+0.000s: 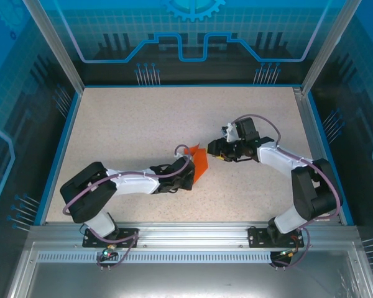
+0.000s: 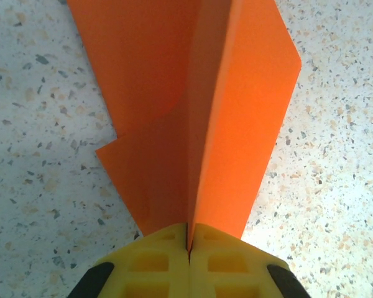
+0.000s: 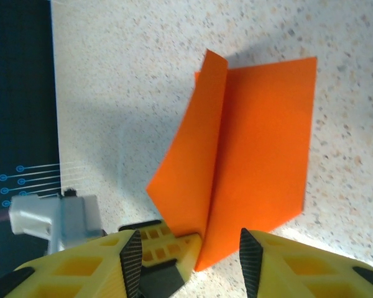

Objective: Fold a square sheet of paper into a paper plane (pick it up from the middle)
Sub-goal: Fourth fold the wing at the center of the table.

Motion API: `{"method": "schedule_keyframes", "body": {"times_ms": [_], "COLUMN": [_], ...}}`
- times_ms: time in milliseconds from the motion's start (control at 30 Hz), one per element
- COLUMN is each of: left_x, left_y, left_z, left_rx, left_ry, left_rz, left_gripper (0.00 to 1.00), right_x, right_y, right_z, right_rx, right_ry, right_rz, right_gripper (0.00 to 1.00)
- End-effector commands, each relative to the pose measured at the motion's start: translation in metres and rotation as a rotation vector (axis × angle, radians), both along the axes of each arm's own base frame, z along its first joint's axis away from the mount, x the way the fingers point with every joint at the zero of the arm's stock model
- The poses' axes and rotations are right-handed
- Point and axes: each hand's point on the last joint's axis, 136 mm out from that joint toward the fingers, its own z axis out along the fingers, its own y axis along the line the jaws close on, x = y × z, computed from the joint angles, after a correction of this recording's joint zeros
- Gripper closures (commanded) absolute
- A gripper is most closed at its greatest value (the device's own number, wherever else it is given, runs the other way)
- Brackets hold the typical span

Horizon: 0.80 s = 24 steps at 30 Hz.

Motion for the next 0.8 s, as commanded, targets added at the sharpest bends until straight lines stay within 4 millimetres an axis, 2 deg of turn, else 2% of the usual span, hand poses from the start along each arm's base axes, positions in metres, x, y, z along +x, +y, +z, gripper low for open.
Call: {"method": "schedule_keyframes", "body": {"times_ms": [0, 167, 467, 767], "left_x": [-0.003, -0.004, -0.004, -0.002], "left_y": [-0.013, -0.014, -0.014, -0.013], "left_z": [0.012, 0.011, 0.006, 0.003], "left_rx": [-0.138, -0.219, -0.329, -0.407], "left_ry": [0.018, 0.059, 0.12, 0.165], "left_rz": [-0.04, -0.063, -0.084, -0.104], "left_gripper": [0.98, 0.97, 0.96, 0.97], "right_x": [-0.013, -0.018, -0.03, -0.041], "right_y": [-0.001, 0.009, 0.036, 0.072], "right_z": [-0.006, -0.008, -0.016, -0.02], "right_rx": [-0.009, -0.011, -0.011, 0.039], "right_ry": [0.026, 0.025, 0.027, 0.043], "right_rz": [0.003, 0.022, 0.078, 0.143], "right_gripper": [0.52, 0.55, 0.81, 0.89]}}
